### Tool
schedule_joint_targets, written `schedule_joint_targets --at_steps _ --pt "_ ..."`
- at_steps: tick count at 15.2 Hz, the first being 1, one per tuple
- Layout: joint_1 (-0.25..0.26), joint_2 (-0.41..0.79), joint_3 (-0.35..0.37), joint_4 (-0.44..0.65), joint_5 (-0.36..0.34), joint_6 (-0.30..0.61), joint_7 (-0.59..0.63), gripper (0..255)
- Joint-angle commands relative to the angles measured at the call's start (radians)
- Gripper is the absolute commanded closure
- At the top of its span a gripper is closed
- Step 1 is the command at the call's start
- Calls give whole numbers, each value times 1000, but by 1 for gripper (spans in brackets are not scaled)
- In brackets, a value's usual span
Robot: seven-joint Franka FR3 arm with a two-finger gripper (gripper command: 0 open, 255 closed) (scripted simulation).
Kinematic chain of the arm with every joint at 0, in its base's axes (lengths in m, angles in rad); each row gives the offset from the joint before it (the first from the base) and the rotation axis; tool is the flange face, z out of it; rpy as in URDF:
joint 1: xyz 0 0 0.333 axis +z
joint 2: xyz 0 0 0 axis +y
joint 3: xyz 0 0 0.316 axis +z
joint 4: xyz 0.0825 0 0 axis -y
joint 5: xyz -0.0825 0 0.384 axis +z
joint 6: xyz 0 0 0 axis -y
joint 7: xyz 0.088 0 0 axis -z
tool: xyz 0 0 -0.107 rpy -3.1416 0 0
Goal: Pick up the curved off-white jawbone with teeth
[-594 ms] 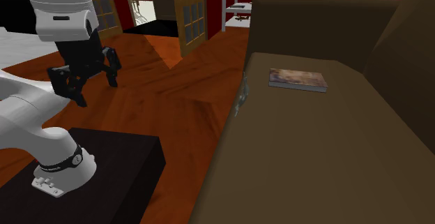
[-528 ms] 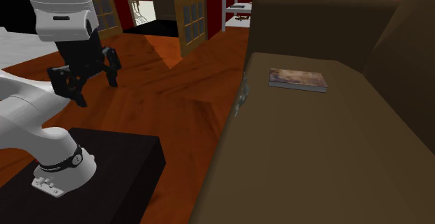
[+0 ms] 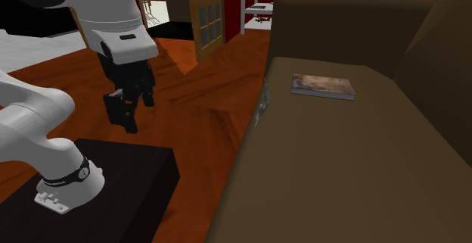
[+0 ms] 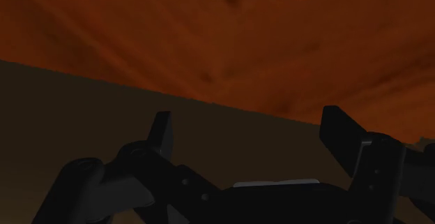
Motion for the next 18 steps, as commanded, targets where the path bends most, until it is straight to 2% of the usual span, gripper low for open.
schedule_joint_targets --at_steps 1,9,18 --pt "23 69 -17 42 0 39 -90 0" --pt "99 343 -51 251 42 145 -420 0" --pt "149 623 -16 537 113 178 -752 0"
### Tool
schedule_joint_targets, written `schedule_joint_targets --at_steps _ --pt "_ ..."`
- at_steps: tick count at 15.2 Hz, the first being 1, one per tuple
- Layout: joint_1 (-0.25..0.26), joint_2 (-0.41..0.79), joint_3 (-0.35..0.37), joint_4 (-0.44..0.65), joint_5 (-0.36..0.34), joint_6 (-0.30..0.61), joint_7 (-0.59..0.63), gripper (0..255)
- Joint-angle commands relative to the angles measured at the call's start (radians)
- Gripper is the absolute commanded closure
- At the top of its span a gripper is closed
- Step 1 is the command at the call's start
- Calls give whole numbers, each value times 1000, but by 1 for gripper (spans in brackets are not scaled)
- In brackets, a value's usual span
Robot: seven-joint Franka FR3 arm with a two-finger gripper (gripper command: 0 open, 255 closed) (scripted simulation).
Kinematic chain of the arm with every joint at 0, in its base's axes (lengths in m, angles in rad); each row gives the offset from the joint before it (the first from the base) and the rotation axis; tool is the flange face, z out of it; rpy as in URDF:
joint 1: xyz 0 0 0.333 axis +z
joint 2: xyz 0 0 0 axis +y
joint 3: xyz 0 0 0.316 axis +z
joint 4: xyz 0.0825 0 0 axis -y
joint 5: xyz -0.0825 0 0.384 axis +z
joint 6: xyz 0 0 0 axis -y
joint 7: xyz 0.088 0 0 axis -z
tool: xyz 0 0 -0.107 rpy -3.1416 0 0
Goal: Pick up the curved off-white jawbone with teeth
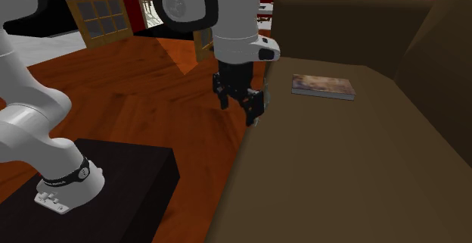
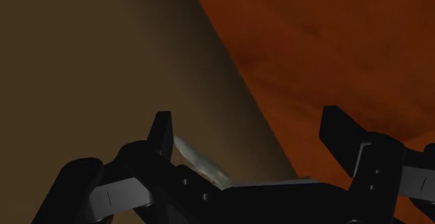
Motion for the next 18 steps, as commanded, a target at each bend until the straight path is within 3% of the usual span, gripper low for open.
schedule_joint_targets --at_steps 1,7,16,17,18 --pt "11 71 16 83 15 -3 -69 0" --pt "34 221 69 275 37 -20 -238 0" --pt "35 225 70 178 41 80 -248 0" --pt "36 224 70 178 41 81 -248 255" --pt "35 225 70 178 41 81 -248 255"
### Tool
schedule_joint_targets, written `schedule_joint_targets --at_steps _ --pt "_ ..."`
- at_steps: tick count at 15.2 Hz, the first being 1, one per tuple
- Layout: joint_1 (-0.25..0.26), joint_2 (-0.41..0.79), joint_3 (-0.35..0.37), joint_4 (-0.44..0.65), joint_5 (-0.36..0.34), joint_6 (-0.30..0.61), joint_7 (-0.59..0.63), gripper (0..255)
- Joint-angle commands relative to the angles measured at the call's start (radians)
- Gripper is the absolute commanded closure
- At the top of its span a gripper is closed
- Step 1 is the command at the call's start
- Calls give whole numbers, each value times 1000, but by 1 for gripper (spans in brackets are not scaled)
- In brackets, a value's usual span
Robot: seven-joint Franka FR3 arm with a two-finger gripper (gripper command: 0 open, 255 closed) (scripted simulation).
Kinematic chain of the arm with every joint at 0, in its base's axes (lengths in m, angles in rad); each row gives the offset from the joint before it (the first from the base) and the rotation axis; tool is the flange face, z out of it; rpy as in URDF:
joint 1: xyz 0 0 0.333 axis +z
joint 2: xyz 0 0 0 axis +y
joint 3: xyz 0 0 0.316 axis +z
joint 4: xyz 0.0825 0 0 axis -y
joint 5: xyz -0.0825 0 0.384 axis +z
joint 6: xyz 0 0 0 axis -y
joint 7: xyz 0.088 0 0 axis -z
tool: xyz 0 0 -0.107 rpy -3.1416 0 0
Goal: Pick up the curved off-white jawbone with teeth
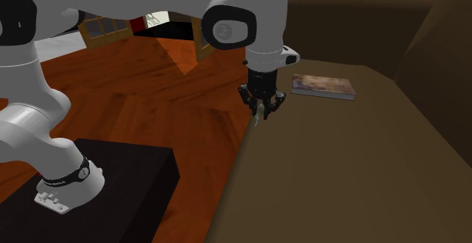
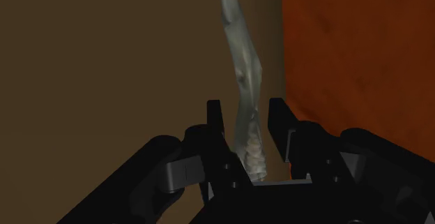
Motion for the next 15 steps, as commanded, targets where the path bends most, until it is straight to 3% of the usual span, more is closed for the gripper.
schedule_joint_targets --at_steps 1,8,15 --pt "0 1 0 -1 0 1 0 255" --pt "0 0 0 -1 0 0 0 255" --pt "-1 -4 -1 87 -3 -92 9 255"
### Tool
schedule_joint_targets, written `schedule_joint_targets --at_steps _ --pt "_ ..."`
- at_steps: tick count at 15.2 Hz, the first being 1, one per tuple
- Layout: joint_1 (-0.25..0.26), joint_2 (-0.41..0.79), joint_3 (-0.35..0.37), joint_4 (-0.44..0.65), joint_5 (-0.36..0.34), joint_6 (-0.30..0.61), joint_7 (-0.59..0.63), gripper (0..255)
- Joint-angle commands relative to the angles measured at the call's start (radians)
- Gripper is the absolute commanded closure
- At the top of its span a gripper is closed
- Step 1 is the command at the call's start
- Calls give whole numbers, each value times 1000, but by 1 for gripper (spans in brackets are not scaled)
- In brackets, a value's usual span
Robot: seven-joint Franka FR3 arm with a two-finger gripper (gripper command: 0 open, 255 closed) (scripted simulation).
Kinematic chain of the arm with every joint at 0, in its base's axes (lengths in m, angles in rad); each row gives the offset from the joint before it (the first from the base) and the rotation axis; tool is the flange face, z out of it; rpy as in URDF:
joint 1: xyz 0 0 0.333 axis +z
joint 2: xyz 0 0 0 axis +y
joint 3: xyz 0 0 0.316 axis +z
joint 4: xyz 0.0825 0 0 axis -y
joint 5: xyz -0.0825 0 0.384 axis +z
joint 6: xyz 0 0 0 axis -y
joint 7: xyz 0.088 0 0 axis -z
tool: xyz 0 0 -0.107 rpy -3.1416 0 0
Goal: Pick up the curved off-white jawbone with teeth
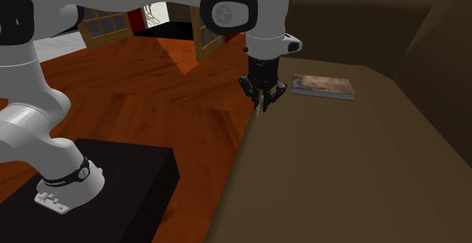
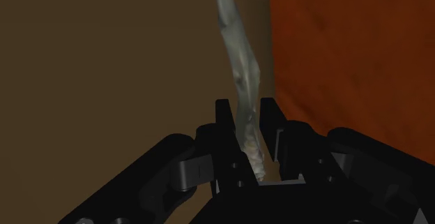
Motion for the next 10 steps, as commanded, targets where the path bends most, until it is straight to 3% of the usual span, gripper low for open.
schedule_joint_targets --at_steps 1,10 --pt "0 0 0 28 -1 -28 4 255" --pt "-3 11 -1 140 -2 -129 13 255"
